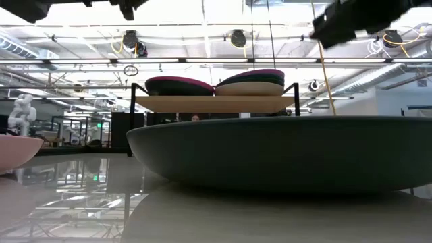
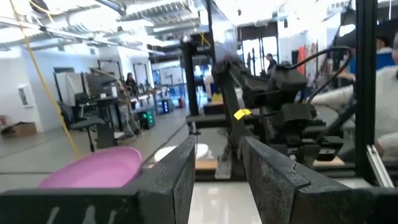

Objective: Place and stack plates onto a shelf
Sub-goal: Stack the black plate on top of the pink plate on the shelf

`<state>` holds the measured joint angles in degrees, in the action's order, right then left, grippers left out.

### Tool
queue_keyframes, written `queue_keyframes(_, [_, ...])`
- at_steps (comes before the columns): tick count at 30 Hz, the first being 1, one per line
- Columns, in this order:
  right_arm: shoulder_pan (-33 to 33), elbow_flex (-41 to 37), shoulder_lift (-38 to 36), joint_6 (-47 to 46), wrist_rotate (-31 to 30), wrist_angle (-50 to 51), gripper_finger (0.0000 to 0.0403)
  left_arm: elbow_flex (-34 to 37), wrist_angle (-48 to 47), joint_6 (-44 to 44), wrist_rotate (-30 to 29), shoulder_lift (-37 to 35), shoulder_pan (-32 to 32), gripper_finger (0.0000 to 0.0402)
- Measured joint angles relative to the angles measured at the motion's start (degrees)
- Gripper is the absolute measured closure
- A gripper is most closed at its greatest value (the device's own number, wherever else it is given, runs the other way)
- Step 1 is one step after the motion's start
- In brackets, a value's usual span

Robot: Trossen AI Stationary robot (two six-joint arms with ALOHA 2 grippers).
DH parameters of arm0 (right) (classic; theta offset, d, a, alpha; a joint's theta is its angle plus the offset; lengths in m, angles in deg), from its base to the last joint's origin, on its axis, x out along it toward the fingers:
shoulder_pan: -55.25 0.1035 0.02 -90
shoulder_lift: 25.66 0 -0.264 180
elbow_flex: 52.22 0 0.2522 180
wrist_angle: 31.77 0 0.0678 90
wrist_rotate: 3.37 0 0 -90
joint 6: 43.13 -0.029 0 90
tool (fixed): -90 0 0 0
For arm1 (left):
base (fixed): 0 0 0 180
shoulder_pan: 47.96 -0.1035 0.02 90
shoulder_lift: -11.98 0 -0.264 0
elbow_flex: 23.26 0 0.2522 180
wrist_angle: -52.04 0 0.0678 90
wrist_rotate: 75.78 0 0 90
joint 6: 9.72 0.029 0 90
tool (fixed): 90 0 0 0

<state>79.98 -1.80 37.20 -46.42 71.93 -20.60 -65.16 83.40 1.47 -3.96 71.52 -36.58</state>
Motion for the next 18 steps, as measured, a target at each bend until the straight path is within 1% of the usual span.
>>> queue_keyframes(6, [0.85,0.00,9.47,-7.99,0.67,-0.14,0.0316,0.00,4.15,0.62,-0.20,4.75,-0.48,0.0259])
queue_keyframes(8, [0.54,-0.03,12.04,-9.64,2.60,-0.57,0.0316,0.00,5.32,0.57,-0.31,5.18,-0.50,0.0259])
queue_keyframes(13, [-0.50,-0.04,16.53,-12.57,4.49,-5.82,0.0315,0.00,5.77,0.26,-0.31,5.38,-0.46,0.0259])
queue_keyframes(15, [-1.19,-0.04,17.89,-13.10,5.66,-7.91,0.0309,0.00,5.75,0.15,-0.31,5.38,-0.48,0.0259])
queue_keyframes(18, [-2.52,-0.04,19.71,-14.02,6.14,-9.88,0.0289,0.00,5.75,0.09,-0.31,5.38,-0.48,0.0259])
